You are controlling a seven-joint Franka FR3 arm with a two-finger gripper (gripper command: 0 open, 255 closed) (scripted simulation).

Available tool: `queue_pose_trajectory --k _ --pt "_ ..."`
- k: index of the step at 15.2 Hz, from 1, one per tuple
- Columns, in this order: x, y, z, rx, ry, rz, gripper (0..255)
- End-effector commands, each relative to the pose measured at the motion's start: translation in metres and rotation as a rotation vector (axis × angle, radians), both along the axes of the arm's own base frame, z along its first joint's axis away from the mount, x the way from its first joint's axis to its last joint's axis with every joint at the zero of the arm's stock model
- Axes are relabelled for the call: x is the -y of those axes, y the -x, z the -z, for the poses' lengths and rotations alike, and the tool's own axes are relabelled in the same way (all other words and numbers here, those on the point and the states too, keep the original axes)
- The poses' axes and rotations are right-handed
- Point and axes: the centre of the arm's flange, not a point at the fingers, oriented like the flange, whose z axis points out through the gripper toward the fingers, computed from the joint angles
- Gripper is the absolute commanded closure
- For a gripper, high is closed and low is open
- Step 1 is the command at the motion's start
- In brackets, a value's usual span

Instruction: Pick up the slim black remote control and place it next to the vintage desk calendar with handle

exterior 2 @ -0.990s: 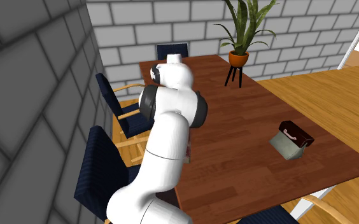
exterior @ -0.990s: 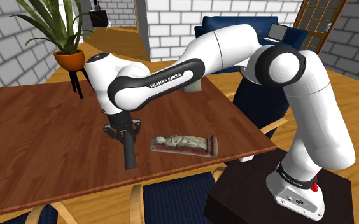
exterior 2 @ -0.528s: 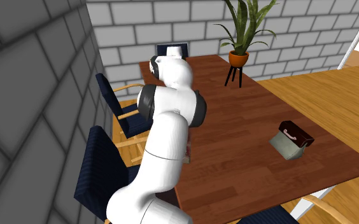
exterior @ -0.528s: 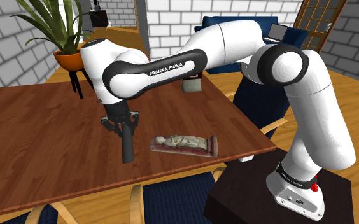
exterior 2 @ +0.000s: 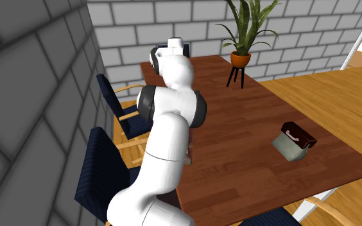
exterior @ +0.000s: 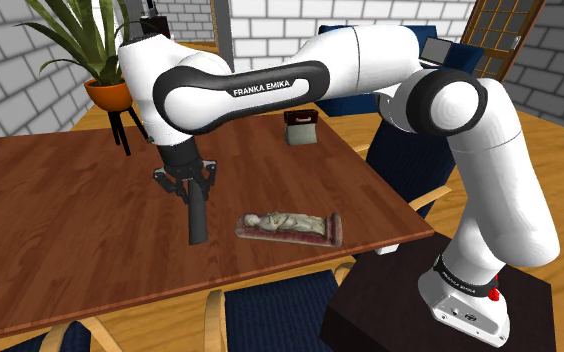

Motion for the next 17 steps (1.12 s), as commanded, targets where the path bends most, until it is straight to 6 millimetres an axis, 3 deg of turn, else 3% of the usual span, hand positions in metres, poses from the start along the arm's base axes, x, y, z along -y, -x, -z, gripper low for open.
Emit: queue_pose_trajectory --k 1,14,17 --pt "0.0 0.0 -0.011 0.0 0.0 0.0 255" --pt "0.0 0.0 -0.079 0.0 0.0 0.0 255" --pt "0.04 0.0 -0.079 0.0 0.0 0.0 255"
